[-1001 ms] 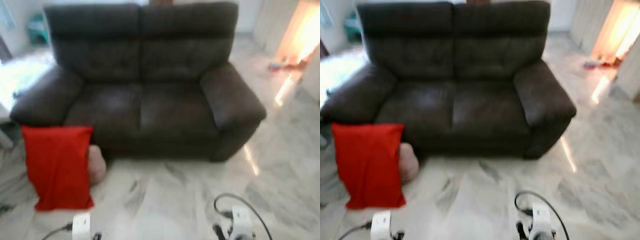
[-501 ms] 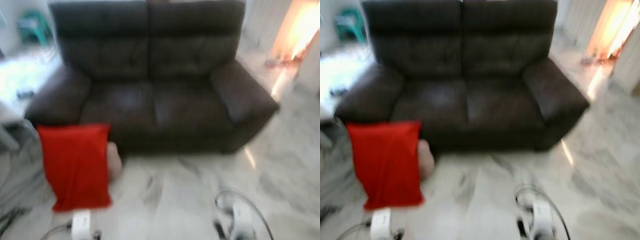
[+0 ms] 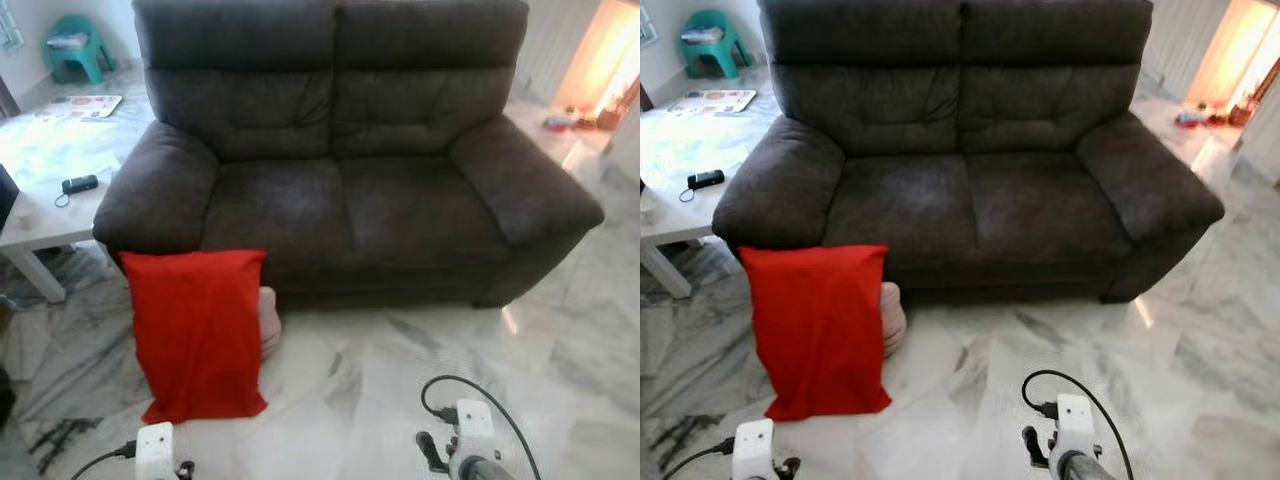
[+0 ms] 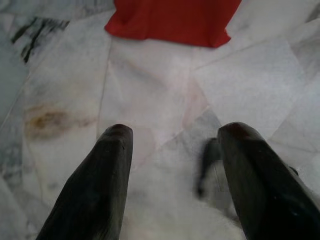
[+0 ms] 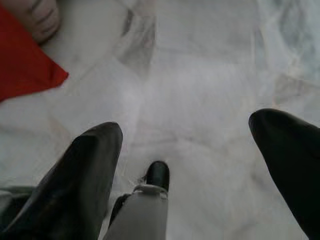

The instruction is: Move the pillow to the sofa from floor

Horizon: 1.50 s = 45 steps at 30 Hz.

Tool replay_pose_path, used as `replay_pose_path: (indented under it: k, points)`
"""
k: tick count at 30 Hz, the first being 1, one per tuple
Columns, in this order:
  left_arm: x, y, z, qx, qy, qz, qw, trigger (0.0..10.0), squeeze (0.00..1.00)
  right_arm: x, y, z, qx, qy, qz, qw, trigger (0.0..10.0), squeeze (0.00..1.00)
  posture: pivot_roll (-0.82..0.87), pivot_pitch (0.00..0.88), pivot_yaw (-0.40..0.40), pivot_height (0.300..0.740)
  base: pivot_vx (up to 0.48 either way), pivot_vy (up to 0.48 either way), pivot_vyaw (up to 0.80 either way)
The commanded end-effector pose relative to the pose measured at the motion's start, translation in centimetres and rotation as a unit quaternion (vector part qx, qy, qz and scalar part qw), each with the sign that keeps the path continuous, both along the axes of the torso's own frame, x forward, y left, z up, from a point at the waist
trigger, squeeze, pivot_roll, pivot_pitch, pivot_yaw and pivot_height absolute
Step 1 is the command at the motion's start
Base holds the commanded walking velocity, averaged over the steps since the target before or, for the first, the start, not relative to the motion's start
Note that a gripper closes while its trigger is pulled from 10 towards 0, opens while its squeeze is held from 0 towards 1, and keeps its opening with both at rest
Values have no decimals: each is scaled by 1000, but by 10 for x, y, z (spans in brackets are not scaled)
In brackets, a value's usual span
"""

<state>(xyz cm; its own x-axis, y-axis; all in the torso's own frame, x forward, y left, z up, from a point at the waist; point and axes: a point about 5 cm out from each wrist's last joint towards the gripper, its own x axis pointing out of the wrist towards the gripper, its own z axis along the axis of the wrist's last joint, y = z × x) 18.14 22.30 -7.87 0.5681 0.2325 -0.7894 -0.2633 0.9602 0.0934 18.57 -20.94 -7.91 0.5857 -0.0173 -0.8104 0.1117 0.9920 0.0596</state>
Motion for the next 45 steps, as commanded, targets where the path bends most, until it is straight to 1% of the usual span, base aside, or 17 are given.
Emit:
replay_pose_path:
  k: [1, 18, 20, 21, 22, 23, 24, 26, 32, 41, 45]
  points:
    - [0, 2, 0, 4, 2, -3, 1000, 10000, 0, 6, 1, 3, -1, -9, 1, 1000, 10000, 0, 54, 0, -32, 740, 0, 0, 0]
    - [1, 2, 1, 2, -1, -3, 1000, 10000, 0, 8, 0, 4, 1, -17, 3, 1000, 10000, 0, 51, 0, -35, 740, 0, 0, 0]
    - [1, 2, 1, 2, -1, -4, 1000, 10000, 0, 8, 0, 4, 0, -16, 7, 1000, 10000, 0, 50, 0, -35, 740, 0, 0, 0]
    - [1, 2, 1, 2, 0, -4, 1000, 10000, 0, 8, 0, 4, -10, -7, 22, 1000, 10000, 0, 51, 1, -35, 740, 0, 0, 0]
    - [1, 2, 1, 2, 0, -4, 1000, 10000, 0, 8, 0, 4, -10, -7, 22, 1000, 10000, 0, 51, 1, -35, 740, 0, 0, 0]
    - [1, 2, 1, 3, 0, -4, 1000, 10000, 0, 7, -1, 3, -25, 7, 38, 999, 10000, 0, 50, 2, -35, 740, 0, 0, 0]
    - [1, 2, 1, 3, 1, -4, 1000, 10000, 0, 7, -1, 3, -25, 8, 40, 999, 10000, 0, 50, 2, -35, 740, 0, 0, 0]
    - [1, 2, 1, 3, 1, -5, 1000, 10000, 0, 7, -1, 3, -29, 9, 46, 998, 10000, 0, 50, 5, -35, 740, 0, 0, 631]
    - [1, 2, 1, 3, 4, -10, 1000, 10000, 0, 7, -2, 3, -26, 8, 32, 999, 10000, 0, 48, 5, -34, 740, 0, 0, 800]
    - [1, 1, 1, 2, 4, -12, 1000, 10000, 0, 7, -2, 4, -27, 9, 37, 999, 10000, 0, 48, 4, -38, 740, 0, 0, 800]
    - [1, 1, 0, 0, 4, -12, 1000, 10000, 0, 7, -2, 3, -24, 12, 32, 999, 10000, 0, 49, 5, -39, 740, 0, 0, 0]
